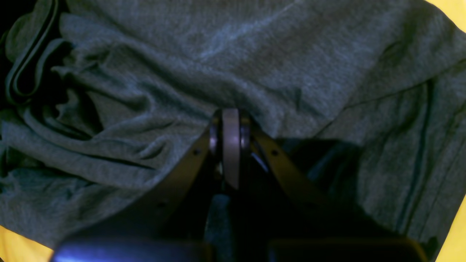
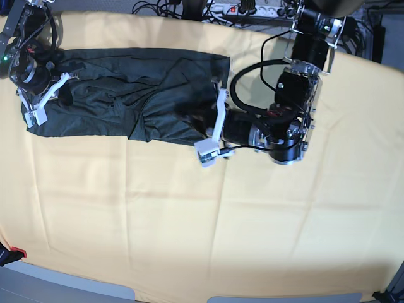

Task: Fold the T-shirt properly
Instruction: 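Regrasp the folded end with the left gripper and flatten it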

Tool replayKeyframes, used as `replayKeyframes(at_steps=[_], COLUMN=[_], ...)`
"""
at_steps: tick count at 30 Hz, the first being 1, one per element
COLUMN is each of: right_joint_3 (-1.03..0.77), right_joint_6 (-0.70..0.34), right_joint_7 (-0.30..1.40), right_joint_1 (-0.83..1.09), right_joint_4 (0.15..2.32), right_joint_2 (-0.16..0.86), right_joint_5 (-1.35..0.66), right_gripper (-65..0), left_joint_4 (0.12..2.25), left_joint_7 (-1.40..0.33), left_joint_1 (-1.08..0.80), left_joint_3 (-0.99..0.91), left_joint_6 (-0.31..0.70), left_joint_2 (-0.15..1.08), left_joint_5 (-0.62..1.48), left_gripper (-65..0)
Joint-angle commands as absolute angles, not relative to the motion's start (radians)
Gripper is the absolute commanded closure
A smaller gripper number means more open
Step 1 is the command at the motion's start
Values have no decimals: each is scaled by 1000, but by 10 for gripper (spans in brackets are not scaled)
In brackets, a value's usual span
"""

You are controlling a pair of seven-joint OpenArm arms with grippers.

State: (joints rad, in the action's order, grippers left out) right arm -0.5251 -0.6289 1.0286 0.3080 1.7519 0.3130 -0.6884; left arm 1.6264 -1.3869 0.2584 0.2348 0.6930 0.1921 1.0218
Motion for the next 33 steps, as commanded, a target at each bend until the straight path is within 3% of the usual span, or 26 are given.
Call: replayKeyframes(at_steps=[1,6,14,19,23,28,33], right_joint_3=[-530,-530,-530,-530,-530,-530,-530], right_joint_6=[-624,-624,-625,-625,-625,-630,-643], right_joint_7=[1036,1036,1036,1036,1036,1035,1036], right_joint_1=[305,305,305,305,305,305,308], right_joint_4=[1765,1765,1765,1765,1765,1765,1765], right_joint_2=[327,327,327,327,327,329,329], right_joint_5=[-680,-679,-680,-680,-680,-680,-680], right_gripper=[0,0,0,0,0,0,0], left_joint_4=[1641,1641,1641,1641,1613,1606,1618], left_joint_7=[-1348,-1277,-1265,-1240,-1105,-1127,-1261], left_joint_1=[277,276,274,265,246,262,286], left_joint_3=[240,306,448,471,471,465,362], left_joint_6=[698,664,665,698,698,698,698], left_joint_2=[194,203,196,159,112,89,89], left_joint_5=[1020,829,841,1053,951,909,907], left_gripper=[0,0,0,0,0,0,0])
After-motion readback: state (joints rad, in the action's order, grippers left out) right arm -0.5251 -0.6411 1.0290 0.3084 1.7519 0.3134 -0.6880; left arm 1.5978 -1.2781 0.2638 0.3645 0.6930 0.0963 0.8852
